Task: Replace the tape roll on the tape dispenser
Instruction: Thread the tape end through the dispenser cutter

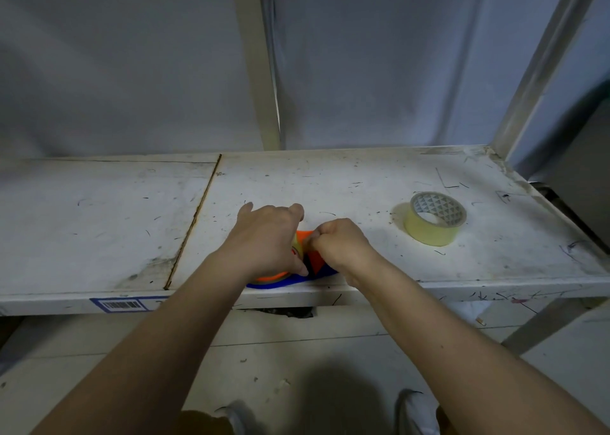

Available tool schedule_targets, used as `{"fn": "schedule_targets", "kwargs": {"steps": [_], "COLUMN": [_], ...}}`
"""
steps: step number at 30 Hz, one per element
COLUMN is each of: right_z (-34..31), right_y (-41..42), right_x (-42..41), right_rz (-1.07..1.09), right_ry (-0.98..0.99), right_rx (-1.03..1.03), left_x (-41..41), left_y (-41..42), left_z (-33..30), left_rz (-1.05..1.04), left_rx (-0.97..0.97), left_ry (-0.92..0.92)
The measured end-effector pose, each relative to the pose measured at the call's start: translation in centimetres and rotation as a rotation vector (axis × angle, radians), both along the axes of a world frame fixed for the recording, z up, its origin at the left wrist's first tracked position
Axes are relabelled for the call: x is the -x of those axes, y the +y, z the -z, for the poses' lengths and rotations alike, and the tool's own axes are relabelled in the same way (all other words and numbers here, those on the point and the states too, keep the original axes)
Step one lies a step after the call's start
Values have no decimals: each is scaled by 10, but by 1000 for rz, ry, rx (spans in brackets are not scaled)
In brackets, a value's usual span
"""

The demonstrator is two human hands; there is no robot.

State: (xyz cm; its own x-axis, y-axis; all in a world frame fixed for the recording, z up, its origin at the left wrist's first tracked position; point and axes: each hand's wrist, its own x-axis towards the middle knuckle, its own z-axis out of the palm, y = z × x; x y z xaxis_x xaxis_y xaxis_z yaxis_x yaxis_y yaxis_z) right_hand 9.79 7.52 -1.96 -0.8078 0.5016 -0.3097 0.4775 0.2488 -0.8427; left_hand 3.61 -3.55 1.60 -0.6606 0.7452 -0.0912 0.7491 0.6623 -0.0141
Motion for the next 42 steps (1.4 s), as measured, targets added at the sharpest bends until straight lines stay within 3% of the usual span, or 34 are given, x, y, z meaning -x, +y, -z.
{"fn": "schedule_targets", "kwargs": {"steps": [14,22,29,36,42], "right_z": [5,-1,-10,0,-14], "right_y": [21,31,31,21,22], "right_x": [-7,-12,-14,-9,-7], "right_rz": [163,-47,-27,-41,76], "right_ry": [82,32,16,89,20], "right_rx": [337,117,156,-46,171], "left_x": [-5,1,1,1,2], "left_y": [8,13,21,19,15], "left_z": [-5,-7,-10,-9,-7], "left_rz": [-19,10,10,27,36], "left_rx": [121,212,268,244,204], "left_ry": [86,34,28,48,41]}}
